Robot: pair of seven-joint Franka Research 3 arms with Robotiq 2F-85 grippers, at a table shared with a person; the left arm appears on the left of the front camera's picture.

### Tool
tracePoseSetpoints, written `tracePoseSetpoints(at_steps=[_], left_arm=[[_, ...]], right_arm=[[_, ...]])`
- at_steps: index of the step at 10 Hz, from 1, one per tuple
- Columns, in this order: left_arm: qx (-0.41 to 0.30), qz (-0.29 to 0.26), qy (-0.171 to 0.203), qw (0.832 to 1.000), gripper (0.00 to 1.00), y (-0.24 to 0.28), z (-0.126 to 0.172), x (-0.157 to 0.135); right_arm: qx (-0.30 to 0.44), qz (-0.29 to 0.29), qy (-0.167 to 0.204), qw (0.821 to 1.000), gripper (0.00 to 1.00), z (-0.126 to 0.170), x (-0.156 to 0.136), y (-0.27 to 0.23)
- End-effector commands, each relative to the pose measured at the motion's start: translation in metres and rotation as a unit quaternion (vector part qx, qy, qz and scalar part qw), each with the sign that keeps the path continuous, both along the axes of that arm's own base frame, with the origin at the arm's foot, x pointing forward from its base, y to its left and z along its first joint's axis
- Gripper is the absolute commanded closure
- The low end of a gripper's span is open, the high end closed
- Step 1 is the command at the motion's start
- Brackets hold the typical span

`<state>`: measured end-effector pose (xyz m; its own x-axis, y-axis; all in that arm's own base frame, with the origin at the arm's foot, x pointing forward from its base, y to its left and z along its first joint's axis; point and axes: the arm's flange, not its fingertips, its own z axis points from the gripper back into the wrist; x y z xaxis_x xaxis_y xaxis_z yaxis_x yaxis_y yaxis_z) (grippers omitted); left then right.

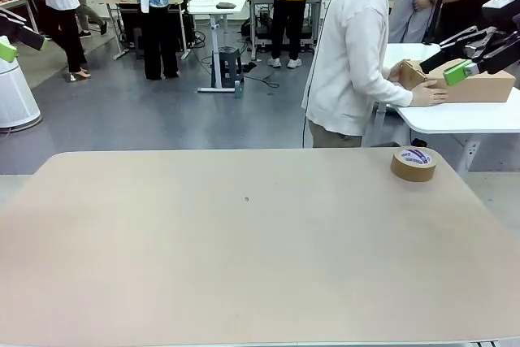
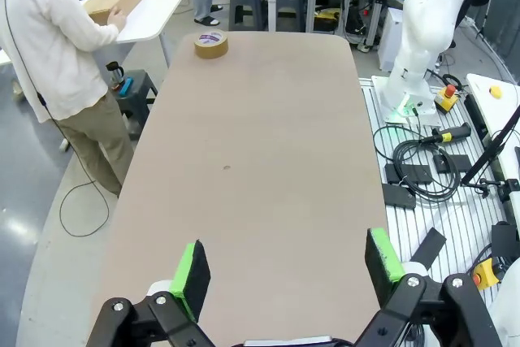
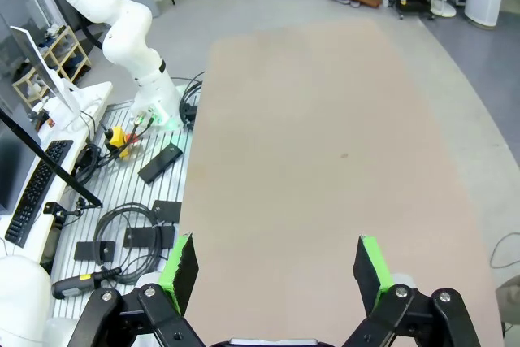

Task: Wrap the clocks to prevent damage.
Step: After the human seals the box with tape, release both hands from the side flaps of the Package Box.

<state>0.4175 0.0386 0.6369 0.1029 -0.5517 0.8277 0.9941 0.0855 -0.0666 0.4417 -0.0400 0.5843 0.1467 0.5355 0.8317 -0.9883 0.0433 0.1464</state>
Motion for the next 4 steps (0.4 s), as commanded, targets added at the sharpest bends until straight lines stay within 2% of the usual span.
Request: tracePoseSetpoints(at_steps=[1, 4], left_arm=[[-0.003, 0.0, 0.0, 1.0, 0.0, 0.0007, 0.0007, -0.0007], [-0.003, 0.0, 0.0, 1.0, 0.0, 0.0007, 0.0007, -0.0007]], right_arm=[[0.001, 0.001, 0.0, 1.0, 0.0, 0.0001, 0.0001, 0.0009], [0.001, 0.001, 0.0, 1.0, 0.0, 0.0001, 0.0001, 0.0009]])
